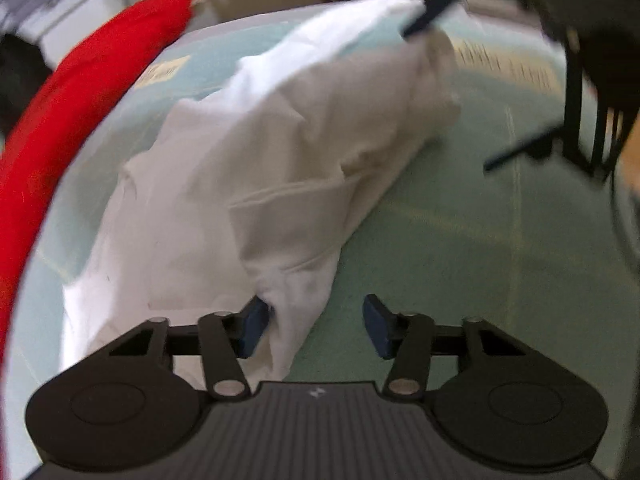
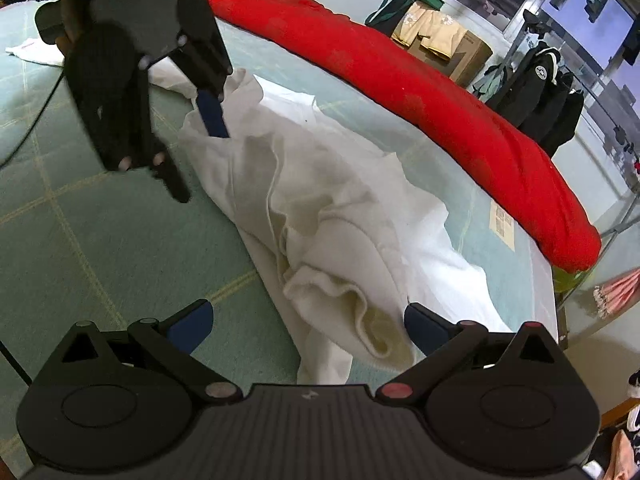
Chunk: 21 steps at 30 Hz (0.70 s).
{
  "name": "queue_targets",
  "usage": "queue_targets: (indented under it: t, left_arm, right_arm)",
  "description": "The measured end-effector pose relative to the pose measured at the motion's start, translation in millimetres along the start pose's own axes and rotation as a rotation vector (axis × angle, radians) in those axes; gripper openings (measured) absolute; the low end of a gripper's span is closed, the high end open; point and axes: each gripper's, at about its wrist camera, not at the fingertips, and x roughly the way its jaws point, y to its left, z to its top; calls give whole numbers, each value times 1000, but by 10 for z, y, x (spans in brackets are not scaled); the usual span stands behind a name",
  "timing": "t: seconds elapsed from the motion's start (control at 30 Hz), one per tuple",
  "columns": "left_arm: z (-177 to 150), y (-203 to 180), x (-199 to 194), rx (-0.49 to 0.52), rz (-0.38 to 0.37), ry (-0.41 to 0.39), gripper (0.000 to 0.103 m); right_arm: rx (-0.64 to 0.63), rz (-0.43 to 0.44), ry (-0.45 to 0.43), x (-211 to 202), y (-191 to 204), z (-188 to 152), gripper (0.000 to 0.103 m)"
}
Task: Fold clothes
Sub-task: 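Grasp the folded white sweatshirt edge with the left gripper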
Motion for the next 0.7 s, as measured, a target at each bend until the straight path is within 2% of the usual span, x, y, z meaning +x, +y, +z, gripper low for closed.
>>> queue_targets:
  t: [0.07, 0.2, 0.33, 0.47, 0.57, 0.6, 0.7]
  left_arm:
    - [30, -34, 66, 40, 24, -12, 44]
    - [79, -2, 197, 17, 43, -26, 36]
    - [-16, -101, 191, 42, 59, -48, 31]
    - [-128, -312, 81, 87, 121, -77, 18]
    - [-187, -513, -36, 156, 159, -124, 18]
    - [-202, -566, -57, 174, 162, -137, 21]
    - [-204, -601, 15, 195, 172, -126, 26]
  right_arm:
    - [4, 0, 0, 7, 3, -7, 103]
    - [6, 6, 5, 11, 49, -14, 103]
    - [-12, 8, 15, 4, 117, -40, 103]
    - [-7, 10, 27, 17, 139, -59, 103]
    - [-10, 9, 31, 39, 159, -65, 103]
    - [-12, 9, 31, 43, 164, -63, 103]
    - [-11, 14, 34, 69, 181, -66, 103]
